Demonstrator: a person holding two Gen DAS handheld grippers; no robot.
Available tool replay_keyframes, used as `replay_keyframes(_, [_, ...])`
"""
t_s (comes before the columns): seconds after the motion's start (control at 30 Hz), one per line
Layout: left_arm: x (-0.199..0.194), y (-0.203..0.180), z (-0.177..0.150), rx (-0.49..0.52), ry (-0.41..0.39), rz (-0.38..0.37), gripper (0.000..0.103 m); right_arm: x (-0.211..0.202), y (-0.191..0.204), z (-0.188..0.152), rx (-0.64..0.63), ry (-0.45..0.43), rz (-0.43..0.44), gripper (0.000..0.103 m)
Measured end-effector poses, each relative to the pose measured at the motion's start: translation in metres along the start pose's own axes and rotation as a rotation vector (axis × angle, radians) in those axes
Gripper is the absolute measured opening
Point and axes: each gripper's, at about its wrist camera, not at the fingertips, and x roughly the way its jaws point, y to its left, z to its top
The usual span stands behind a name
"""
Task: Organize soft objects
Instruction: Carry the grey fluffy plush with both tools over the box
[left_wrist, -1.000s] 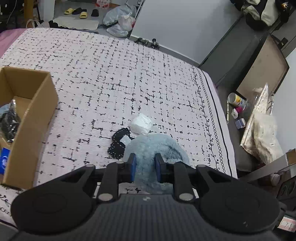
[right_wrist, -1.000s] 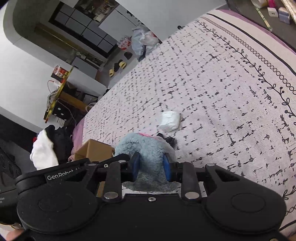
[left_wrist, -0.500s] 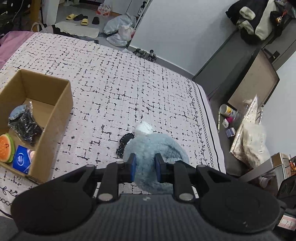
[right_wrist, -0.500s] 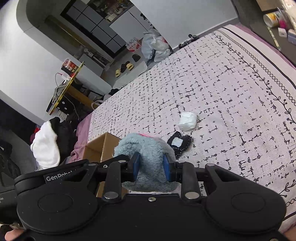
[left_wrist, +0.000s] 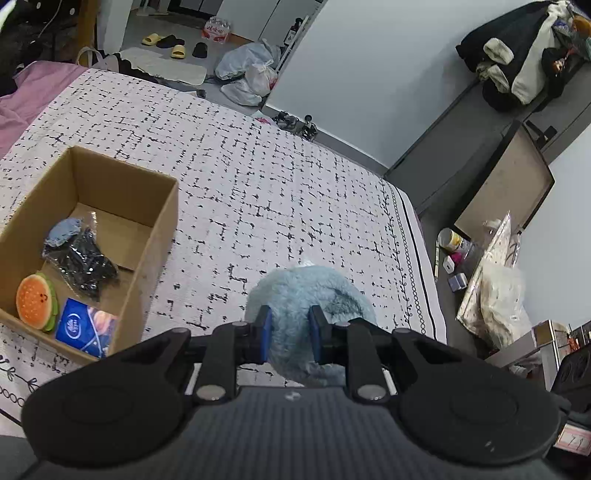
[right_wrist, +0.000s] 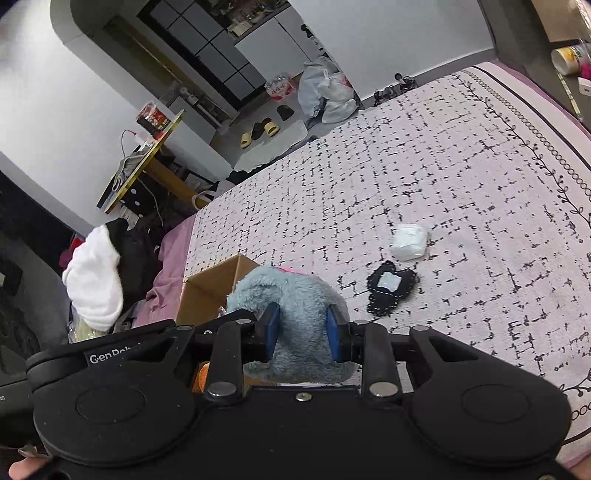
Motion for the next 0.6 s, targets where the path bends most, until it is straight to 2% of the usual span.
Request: replay_keyframes(0.6, [-0.025,0.057,0.026,-0.073,-0.053,-0.001,0.020,0.031,0.065,-0.002,-0.099,0.020,0.003,0.027])
